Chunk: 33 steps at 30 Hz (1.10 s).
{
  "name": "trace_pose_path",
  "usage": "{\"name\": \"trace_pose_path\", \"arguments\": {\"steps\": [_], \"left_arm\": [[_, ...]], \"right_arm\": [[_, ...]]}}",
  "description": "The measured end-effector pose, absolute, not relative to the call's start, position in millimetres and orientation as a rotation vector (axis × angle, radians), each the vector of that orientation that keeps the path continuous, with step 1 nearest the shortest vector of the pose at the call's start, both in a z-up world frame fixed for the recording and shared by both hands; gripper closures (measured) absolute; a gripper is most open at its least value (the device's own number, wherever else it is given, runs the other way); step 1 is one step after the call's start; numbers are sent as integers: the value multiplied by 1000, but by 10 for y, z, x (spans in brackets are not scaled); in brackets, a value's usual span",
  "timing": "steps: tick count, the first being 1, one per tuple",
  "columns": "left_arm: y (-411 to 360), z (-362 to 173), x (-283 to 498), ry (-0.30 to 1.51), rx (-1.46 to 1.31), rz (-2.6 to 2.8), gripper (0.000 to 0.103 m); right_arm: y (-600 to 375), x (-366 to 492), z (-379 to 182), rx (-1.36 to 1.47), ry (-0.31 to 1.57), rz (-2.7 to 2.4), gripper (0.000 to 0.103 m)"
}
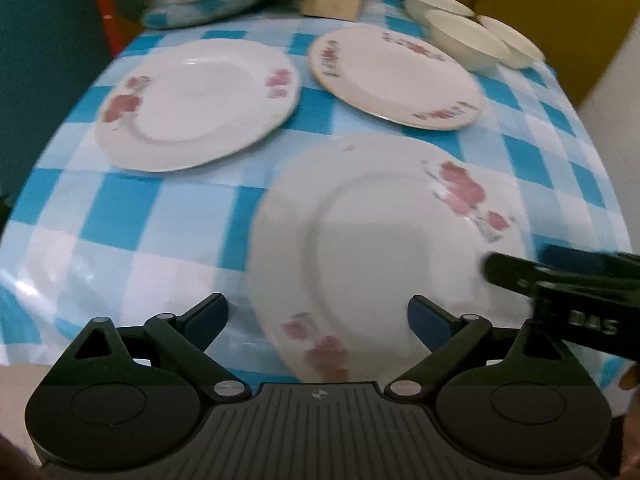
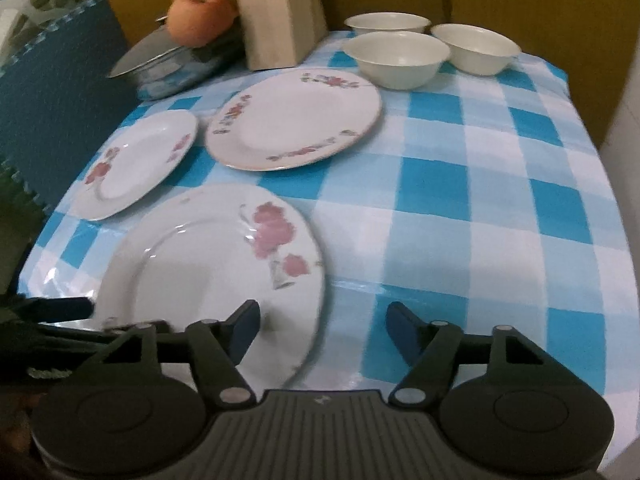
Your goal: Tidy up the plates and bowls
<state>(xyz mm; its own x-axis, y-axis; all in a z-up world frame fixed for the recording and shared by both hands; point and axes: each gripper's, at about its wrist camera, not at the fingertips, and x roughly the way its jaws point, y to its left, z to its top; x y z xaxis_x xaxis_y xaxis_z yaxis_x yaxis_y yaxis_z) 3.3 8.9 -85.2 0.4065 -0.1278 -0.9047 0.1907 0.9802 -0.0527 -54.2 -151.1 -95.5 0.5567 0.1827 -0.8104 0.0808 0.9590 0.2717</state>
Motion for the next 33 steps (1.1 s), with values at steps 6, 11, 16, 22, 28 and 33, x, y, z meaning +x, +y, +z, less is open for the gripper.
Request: {"name": "trace_pose_path", "arguments": {"steps": [6,11,16,22,28,33], "left_arm": [[33,-813,102,1123,70,-209,15],[43,-787,157,1126,60,-183,17],[84,-713,132,1072,51,-178,18],[136,-708,130,1055,59,-159,19],[121,-699,94,1026,111,-166,27],[53,-649,66,988,151,-191,17]], "right_arm": [[-1455,-475,-947,309,983,93,73],[-1461,-404,-951,329,984,98,73],[-1422,-443,-886,300,948,104,74],[-1289,-445,-846,227,918,123,74],[-1237,-444,-775,192,896,149,74],[-1337,-476,-732,116,861,56,75]]}}
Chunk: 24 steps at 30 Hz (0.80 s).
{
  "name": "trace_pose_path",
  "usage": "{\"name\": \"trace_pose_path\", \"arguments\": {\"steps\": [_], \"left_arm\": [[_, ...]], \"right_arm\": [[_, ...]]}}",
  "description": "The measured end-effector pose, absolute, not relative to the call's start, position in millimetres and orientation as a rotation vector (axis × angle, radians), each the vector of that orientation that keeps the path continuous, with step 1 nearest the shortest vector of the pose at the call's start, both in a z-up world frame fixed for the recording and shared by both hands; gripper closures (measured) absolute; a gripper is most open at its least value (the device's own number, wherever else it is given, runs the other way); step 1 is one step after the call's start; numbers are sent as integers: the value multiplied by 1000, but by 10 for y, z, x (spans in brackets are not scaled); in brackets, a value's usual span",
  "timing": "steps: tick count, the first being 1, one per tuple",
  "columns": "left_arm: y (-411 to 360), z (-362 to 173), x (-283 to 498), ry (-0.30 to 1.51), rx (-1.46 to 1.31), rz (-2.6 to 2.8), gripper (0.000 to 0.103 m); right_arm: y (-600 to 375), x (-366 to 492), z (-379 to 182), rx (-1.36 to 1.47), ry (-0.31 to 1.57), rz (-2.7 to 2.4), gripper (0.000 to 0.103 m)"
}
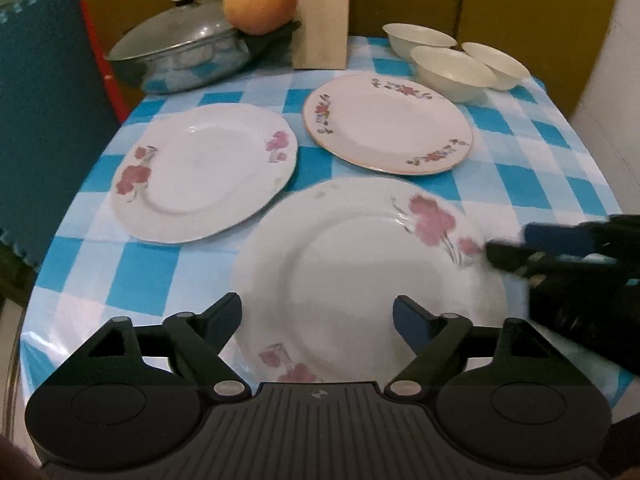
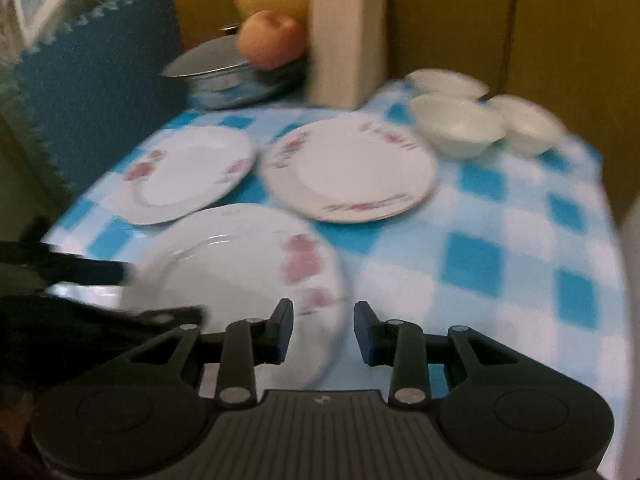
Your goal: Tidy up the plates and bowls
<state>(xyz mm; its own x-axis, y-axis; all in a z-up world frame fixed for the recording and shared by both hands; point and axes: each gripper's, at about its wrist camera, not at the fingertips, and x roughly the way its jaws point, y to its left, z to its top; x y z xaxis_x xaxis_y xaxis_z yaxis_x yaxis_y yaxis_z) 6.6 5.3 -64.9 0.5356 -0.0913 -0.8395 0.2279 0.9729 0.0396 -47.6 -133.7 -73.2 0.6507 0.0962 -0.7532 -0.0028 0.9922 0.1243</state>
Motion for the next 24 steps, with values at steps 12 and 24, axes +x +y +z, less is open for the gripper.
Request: {"name": "trace_pose_path", "arguments": {"steps": [12,24], "left_arm": [[96,-245,654,903,26,-185,9],[-262,-431,1661,891,83,-220,7]], "right_arm": [[-1768,-114,-637,296,893,19,63],[-2086,561,-856,459,913,-68,60]]}}
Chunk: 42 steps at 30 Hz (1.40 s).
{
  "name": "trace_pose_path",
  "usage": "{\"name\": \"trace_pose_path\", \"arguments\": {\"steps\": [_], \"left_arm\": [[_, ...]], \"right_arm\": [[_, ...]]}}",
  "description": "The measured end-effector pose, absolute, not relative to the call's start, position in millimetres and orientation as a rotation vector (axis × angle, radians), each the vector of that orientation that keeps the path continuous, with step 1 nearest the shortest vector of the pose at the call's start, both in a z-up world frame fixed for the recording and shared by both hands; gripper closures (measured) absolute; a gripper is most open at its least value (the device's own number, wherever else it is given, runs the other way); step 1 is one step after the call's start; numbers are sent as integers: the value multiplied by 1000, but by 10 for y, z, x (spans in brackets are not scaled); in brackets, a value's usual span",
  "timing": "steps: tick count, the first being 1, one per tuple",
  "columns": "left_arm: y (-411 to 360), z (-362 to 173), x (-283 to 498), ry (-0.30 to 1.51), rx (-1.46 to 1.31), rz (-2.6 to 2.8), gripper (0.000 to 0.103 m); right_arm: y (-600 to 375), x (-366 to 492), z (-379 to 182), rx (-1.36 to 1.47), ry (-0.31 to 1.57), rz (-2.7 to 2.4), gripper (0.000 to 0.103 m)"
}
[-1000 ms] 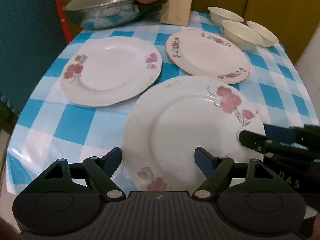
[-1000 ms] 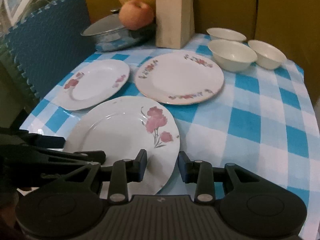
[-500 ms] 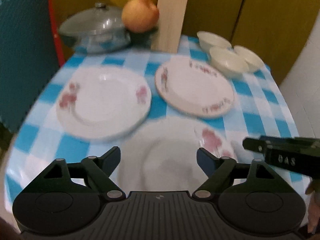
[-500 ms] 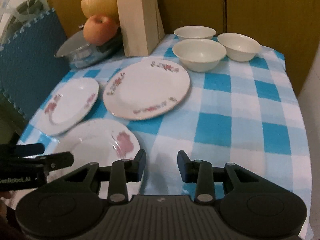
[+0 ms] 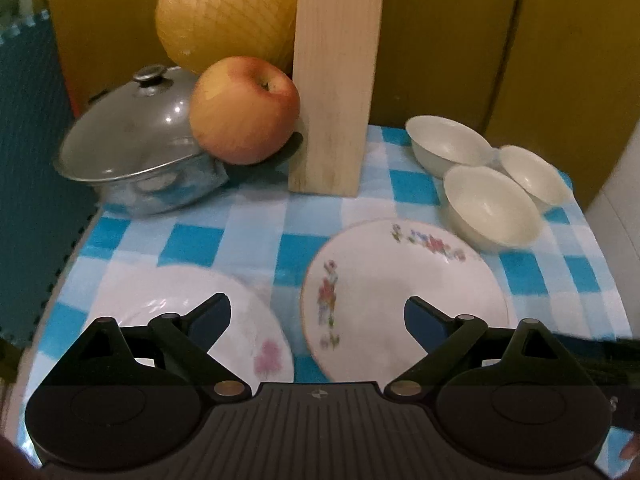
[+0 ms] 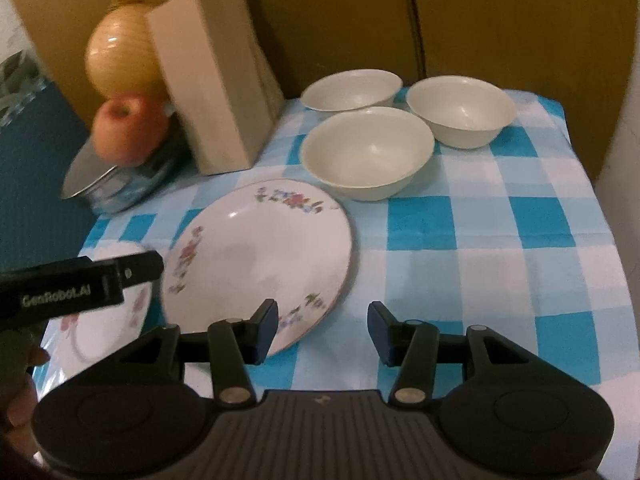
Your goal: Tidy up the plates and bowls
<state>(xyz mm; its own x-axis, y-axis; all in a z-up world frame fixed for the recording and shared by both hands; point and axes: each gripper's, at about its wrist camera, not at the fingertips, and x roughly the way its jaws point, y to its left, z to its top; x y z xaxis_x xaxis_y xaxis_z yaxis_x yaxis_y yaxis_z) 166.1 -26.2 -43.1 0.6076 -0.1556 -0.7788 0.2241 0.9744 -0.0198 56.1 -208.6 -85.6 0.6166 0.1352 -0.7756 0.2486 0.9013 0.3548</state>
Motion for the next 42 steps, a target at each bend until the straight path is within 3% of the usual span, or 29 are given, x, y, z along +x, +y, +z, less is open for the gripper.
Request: {"name": "trace_pose_path", "arguments": {"steps": [17,27,32,36,42], "left_arm": [[-395,-956,2197,1009,134,-314,15],[-454,-960,2168,1012,154,-361,12],[-542,-974,2141,1007,168,-379,11],[-498,-952,2138,1009,154,-380,19],[-494,-948,2074,1003,161,-375,20]], "right_arm": [[-2185,816,-1103,552,938,-48,59],[-2201,822,-1136,594,923,-2,74],[-2207,843,-1141,601,924,-6,76],[-2237,812,-1143,611,930,-5,81],[-2207,794,-1131,573,925,-8,81]]}}
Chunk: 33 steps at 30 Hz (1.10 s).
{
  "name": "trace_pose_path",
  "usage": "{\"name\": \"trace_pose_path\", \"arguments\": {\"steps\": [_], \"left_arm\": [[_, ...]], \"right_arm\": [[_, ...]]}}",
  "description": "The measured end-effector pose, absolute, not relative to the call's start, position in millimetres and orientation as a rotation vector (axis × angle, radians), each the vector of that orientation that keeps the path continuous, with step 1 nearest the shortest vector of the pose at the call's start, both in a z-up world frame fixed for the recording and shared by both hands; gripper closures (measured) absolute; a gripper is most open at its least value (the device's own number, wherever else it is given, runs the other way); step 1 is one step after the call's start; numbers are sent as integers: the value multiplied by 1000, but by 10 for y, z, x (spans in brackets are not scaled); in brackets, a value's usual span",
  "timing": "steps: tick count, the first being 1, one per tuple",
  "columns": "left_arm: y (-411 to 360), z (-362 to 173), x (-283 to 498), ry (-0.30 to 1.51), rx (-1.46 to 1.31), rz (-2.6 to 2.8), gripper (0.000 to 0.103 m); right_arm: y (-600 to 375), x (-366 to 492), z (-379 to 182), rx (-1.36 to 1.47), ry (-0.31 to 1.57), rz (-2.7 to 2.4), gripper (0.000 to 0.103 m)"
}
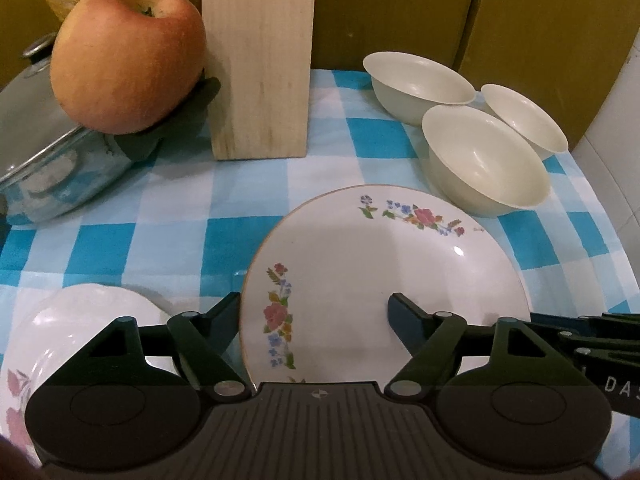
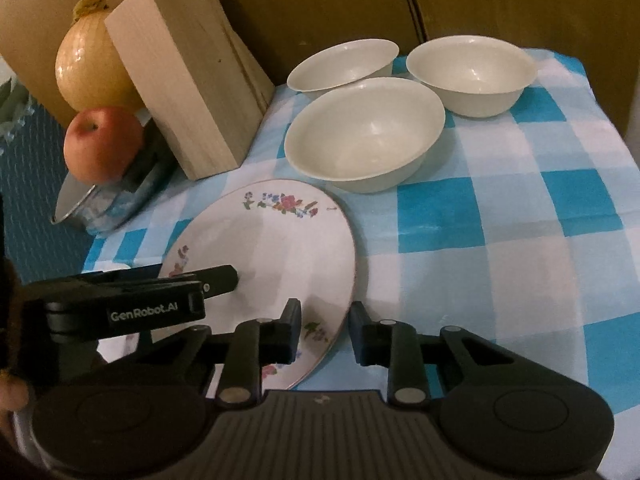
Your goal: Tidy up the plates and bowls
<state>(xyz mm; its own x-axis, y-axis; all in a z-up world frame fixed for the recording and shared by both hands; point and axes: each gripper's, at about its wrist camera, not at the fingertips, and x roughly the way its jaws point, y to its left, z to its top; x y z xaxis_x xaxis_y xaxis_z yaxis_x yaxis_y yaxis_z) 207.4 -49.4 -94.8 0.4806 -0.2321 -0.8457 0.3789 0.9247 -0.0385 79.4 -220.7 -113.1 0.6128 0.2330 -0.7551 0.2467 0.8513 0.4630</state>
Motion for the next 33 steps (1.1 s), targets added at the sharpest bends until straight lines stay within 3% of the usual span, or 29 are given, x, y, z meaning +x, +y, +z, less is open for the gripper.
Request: {"name": "trace_pose_path", "arguments": {"steps": [20,23,25,30,33], "left_arm": [[-512,-883,1894,1004,166,-383,25],[-568,-895,1916,972,221,-384,19],[-563,-917,1937,955,248,-361,9],[-459,-969,2091,992,151,-361,9],[-534,-960,2095,989,162,-394,14]], "right_arm": [[-2285,682,-1112,563,932,2,81],[-2326,701,-1144,574,936,3,81],[-2359,694,-1155,594,931,-1,81],[-2353,728,-1158,608,915,5,77],[-2335,770,-1158,612,909,9,75]]}}
